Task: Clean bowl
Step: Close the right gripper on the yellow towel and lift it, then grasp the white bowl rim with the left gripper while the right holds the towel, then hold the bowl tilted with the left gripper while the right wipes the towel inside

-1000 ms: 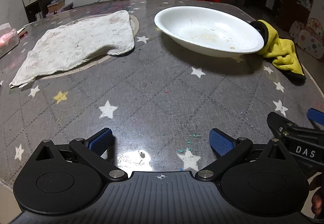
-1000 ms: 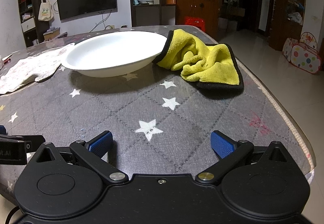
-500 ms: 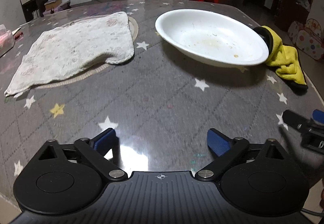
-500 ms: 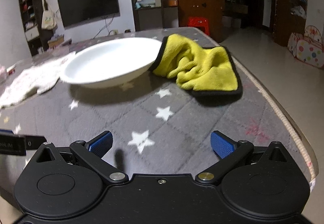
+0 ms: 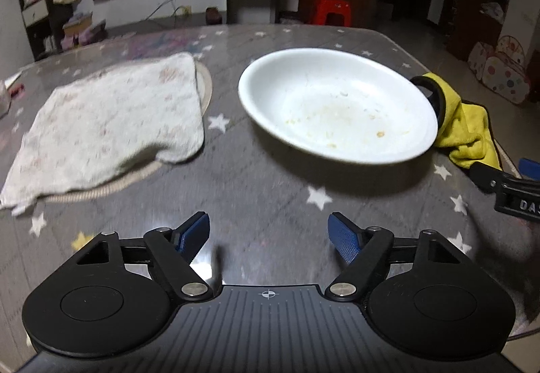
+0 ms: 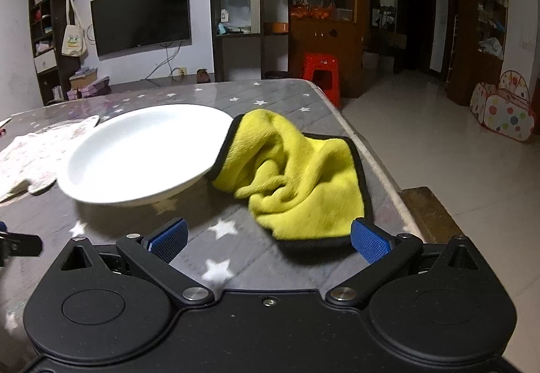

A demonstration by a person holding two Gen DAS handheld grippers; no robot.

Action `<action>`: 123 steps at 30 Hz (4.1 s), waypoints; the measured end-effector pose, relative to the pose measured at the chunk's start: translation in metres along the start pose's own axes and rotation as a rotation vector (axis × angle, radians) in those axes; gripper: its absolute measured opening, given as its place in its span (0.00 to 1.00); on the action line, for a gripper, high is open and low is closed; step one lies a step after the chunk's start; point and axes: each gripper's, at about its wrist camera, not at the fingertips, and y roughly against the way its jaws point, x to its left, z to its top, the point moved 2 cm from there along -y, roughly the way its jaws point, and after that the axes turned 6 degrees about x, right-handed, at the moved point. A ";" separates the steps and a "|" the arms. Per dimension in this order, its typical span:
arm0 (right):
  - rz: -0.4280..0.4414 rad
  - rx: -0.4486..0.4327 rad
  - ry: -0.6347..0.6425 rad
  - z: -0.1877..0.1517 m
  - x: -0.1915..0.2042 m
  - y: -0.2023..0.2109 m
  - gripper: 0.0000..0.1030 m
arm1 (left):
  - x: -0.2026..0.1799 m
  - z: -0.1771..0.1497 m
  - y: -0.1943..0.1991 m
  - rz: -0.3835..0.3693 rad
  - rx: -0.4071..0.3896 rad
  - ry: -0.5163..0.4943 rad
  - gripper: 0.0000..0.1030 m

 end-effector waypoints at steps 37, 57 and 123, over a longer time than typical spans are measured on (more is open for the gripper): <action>0.080 0.061 0.119 0.022 -0.008 -0.059 0.70 | -0.078 0.034 -0.049 -0.112 -0.179 -0.558 0.78; 0.094 0.052 0.118 0.026 -0.009 -0.059 0.46 | -0.098 0.038 -0.069 -0.174 -0.219 -0.684 0.36; 0.221 -0.010 0.413 0.032 0.027 -0.062 0.34 | -0.024 0.028 -0.052 -0.373 -0.124 -0.771 0.24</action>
